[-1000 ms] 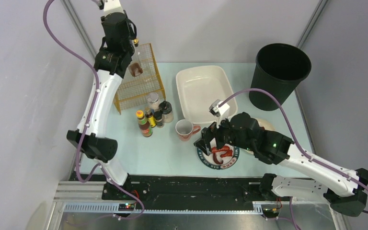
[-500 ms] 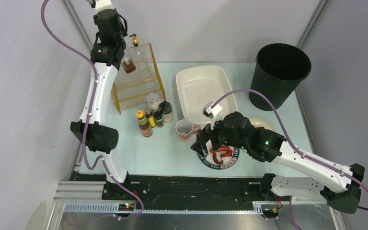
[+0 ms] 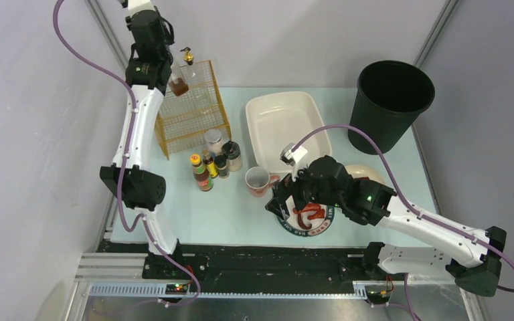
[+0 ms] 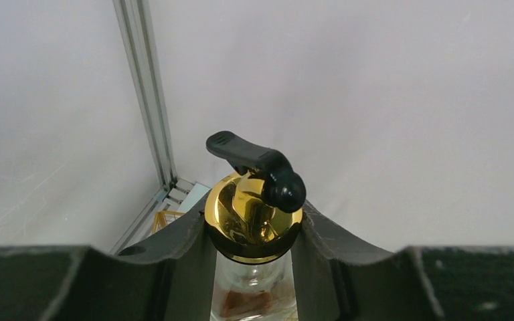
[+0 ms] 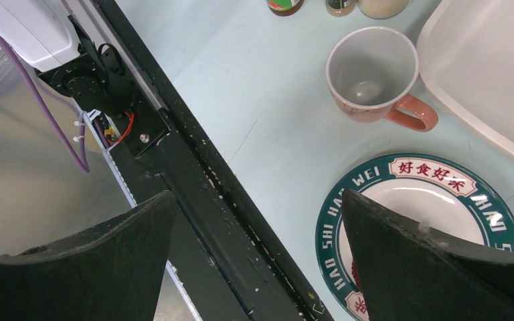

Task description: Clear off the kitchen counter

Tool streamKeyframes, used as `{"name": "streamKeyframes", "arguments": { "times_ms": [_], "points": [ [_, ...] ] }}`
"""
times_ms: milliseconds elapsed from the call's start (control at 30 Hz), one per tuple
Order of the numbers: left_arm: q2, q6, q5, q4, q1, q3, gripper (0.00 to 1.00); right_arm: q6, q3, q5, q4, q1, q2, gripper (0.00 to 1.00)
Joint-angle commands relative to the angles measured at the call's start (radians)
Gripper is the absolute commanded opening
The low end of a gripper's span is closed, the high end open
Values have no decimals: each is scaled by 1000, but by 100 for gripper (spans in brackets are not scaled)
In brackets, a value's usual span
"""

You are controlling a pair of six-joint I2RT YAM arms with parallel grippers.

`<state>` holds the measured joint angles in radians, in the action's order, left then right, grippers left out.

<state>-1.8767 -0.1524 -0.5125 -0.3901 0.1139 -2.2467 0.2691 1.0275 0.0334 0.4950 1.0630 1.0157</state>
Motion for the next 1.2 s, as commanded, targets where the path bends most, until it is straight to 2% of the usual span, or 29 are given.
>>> {"name": "streamKeyframes", "arguments": {
  "times_ms": [0, 267, 567, 967, 1167],
  "points": [
    [28, 0, -3, 182, -22, -21, 0, 0, 13, 15, -37, -2, 11, 97],
    [20, 21, 6, 269, -31, 8, 0, 1, 13, 37, -49, -17, 29, 97],
    [50, 77, -2, 379, -30, 105, 0, 9, 13, 72, -55, -43, 48, 97],
    [108, 278, -59, 711, 28, 335, 0, 12, 13, 95, -58, -55, 59, 96],
    [163, 320, -69, 850, 57, 497, 0, 18, 13, 108, -64, -64, 63, 96]
  ]
}}
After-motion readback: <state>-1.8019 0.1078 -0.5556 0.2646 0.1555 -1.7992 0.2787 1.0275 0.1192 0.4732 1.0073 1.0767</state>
